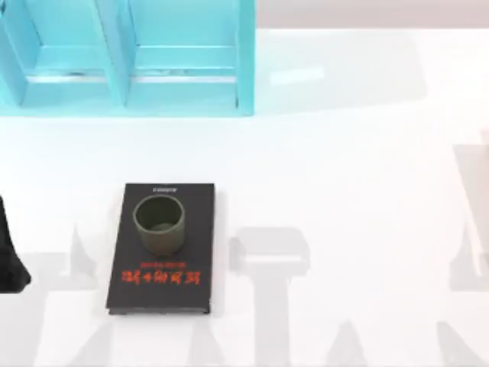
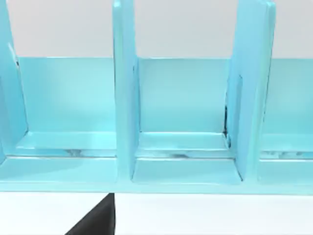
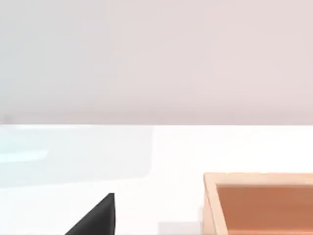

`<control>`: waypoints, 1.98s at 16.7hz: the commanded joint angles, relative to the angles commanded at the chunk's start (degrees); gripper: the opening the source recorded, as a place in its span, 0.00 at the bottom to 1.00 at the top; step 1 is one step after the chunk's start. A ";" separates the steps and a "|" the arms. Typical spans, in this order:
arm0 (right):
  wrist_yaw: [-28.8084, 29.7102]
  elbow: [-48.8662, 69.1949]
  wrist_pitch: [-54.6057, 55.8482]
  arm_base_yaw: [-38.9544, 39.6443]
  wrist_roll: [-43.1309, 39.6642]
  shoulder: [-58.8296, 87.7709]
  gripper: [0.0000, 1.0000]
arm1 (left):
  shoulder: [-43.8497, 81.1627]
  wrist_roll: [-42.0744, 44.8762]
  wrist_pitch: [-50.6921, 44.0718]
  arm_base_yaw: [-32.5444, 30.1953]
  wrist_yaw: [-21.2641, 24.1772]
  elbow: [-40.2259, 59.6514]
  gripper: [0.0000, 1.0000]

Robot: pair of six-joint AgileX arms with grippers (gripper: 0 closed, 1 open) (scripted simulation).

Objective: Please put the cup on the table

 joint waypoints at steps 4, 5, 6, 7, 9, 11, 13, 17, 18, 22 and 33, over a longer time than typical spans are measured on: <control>0.00 0.00 0.00 0.00 0.00 0.00 1.00 | 1.76 -0.67 -1.61 -0.64 -0.02 1.70 1.00; 0.00 0.00 0.00 0.00 0.00 0.00 1.00 | 3.55 -1.32 -3.19 -1.25 -0.06 3.45 1.00; 0.00 0.00 0.00 0.00 0.00 0.00 1.00 | 5.94 -2.17 -5.21 -2.04 -0.11 5.80 1.00; 0.00 0.00 0.00 0.00 0.00 0.00 1.00 | 8.94 -3.18 -7.62 -2.98 -0.18 8.75 1.00; 0.00 0.00 0.00 0.00 0.00 0.00 1.00 | 16.73 -5.61 -13.44 -5.26 -0.32 16.33 1.00; 0.00 0.00 0.00 0.00 0.00 0.00 1.00 | 26.81 -8.42 -20.32 -8.00 -0.44 25.66 1.00; 0.00 0.00 0.00 0.00 0.00 0.00 1.00 | 38.60 -11.46 -27.95 -11.06 -0.50 35.97 1.00; 0.00 0.00 0.00 0.00 0.00 0.00 1.00 | 62.83 -17.72 -44.19 -17.66 -0.41 56.42 1.00; 0.00 0.00 0.00 0.00 0.00 0.00 1.00 | 68.35 -19.24 -48.19 -19.30 -0.35 61.17 1.00; 0.00 0.00 0.00 0.00 0.00 0.00 1.00 | 88.19 -24.76 -62.60 -25.36 -0.13 78.93 1.00; 0.00 0.00 0.00 0.00 0.00 0.00 1.00 | 112.11 -31.27 -79.31 -32.69 -0.11 101.30 1.00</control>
